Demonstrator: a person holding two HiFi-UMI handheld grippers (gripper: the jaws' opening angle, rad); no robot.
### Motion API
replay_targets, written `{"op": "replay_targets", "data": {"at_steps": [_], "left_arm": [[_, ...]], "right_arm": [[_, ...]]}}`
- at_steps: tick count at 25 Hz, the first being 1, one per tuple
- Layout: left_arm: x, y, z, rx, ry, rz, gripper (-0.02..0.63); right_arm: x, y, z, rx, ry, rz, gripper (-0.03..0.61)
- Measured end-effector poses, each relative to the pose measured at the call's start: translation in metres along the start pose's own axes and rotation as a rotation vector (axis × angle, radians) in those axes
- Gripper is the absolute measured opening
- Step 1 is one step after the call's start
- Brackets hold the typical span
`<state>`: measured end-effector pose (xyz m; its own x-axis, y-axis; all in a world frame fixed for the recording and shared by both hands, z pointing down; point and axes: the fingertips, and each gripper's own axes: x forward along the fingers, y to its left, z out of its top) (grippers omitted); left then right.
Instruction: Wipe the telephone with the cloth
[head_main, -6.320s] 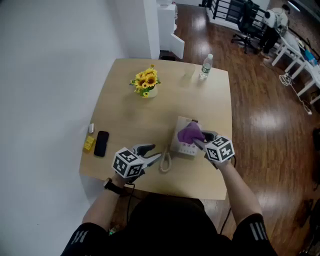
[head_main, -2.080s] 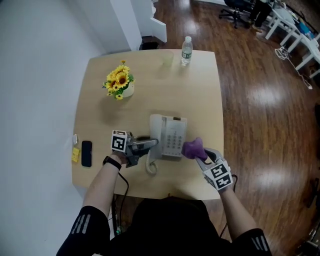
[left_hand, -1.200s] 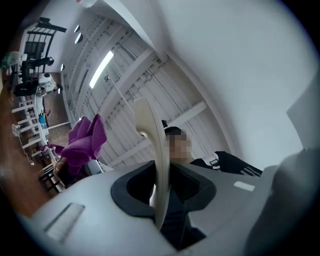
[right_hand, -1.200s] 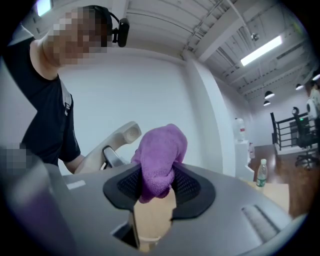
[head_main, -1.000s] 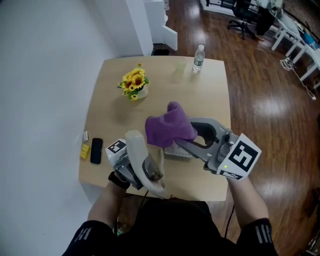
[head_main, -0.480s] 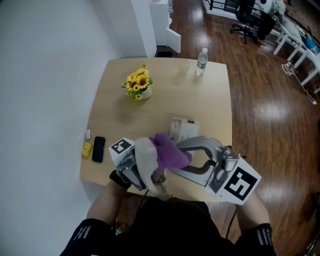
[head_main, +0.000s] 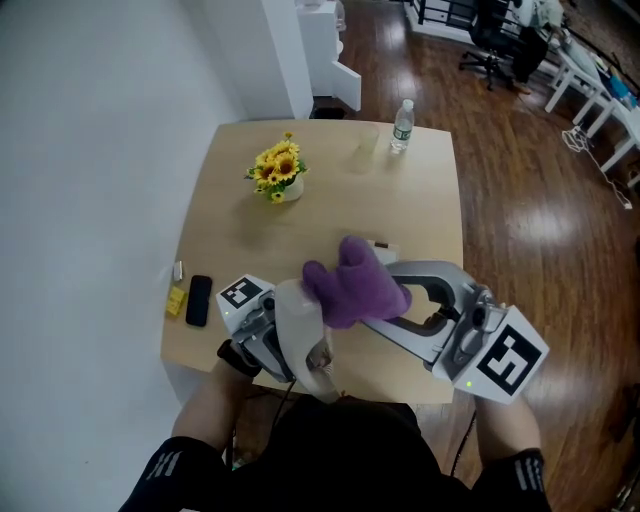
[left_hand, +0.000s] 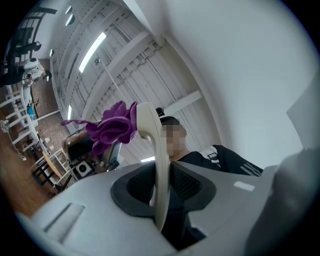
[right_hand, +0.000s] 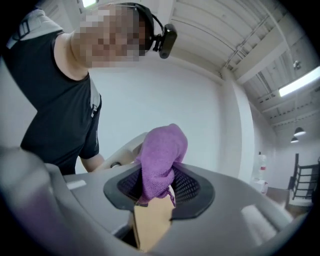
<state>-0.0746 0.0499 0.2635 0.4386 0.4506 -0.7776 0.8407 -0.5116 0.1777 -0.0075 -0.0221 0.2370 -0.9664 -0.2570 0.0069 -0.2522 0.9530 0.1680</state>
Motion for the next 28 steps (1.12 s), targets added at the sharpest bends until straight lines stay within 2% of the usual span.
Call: {"op": "replay_targets", "data": {"at_steps": [5,10,12,18,23,28], "left_arm": [[0.005,0.000,-0.002,0.019,0.013,0.003,0.088],[0.006,-0.006,0.008,0.062,0.006,0.019,0.087],[0.008,-0.010,0.013,0.091,0.014,0.029,0.088],[0.021,-0.015,0.027,0.169,0.057,0.051,0.087],[0.038,0.003,0.023,0.181,0.161,0.112,0.087],[0.051,0.007,0.016,0.181,0.230,0.114,0.089]], "right_arm": [[0.013,0.023,0.016,-0.063,-0.023,0.079,0.143],[0.007,0.056,-0.013,-0.116,0.088,0.156,0.143],[-0.002,0.060,-0.021,-0.102,0.110,0.150,0.143],[-0.026,0.053,-0.031,0.038,0.077,0.106,0.143],[-0.016,0.070,-0.046,0.038,0.127,0.135,0.143],[-0.022,0.084,-0.046,0.021,0.136,0.178,0.140]]}}
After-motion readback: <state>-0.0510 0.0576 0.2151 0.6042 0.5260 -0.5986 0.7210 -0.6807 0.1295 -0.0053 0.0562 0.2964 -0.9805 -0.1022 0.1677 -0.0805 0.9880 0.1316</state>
